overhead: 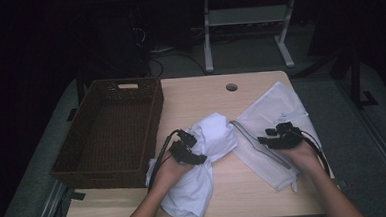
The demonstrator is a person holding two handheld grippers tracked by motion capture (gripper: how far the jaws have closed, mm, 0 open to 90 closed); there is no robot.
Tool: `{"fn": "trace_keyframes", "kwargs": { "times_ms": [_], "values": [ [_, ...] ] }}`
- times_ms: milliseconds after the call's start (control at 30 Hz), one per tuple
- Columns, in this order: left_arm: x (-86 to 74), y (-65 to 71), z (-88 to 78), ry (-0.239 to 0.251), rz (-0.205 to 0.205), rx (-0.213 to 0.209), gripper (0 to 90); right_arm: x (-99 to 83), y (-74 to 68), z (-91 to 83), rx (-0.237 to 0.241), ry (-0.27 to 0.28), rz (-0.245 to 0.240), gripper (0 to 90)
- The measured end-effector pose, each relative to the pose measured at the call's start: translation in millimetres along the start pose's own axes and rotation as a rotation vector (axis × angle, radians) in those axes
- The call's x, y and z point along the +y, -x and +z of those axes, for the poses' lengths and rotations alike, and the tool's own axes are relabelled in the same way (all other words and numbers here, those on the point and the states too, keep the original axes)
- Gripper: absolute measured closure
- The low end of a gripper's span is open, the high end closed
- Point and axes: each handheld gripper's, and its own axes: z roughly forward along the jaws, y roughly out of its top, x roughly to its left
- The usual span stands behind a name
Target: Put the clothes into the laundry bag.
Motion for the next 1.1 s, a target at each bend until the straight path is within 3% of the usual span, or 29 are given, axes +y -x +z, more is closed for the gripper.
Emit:
{"fn": "trace_keyframes", "kwargs": {
  "times_ms": [133,300,400,533,800,900,967,1100],
  "values": [
    [0.0,-0.1,0.3,0.001,-0.003,-0.003,59.5,-5.6,1.3,4.4,-0.013,-0.035,-0.021,55.5],
    [-0.1,-0.4,0.5,0.001,-0.004,-0.004,59.5,-5.8,4.8,1.1,-0.007,-0.02,-0.003,69.2],
    [-0.1,-0.3,0.5,0.0,-0.004,-0.004,59.5,-7.7,5.6,1.3,-0.001,-0.034,-0.006,69.3],
    [-0.2,-0.3,0.6,0.0,-0.004,-0.004,59.5,-9.6,1.0,2.2,-0.003,-0.043,-0.044,69.9],
    [-0.3,-0.2,0.5,-0.005,0.002,-0.001,59.5,-15.1,-8.9,2.4,-0.051,-0.007,-0.094,74.8],
    [-0.3,0.2,0.6,-0.004,0.002,0.001,59.5,-15.3,-7.7,2.5,-0.032,-0.006,-0.068,82.7],
    [-0.3,0.3,0.6,-0.005,0.002,0.001,59.5,-15.0,-6.2,2.1,-0.023,-0.008,-0.078,87.0],
    [-0.1,-0.1,0.9,-0.007,0.004,0.0,59.8,-14.0,-1.1,1.8,0.009,-0.007,-0.042,88.7]
  ]
}}
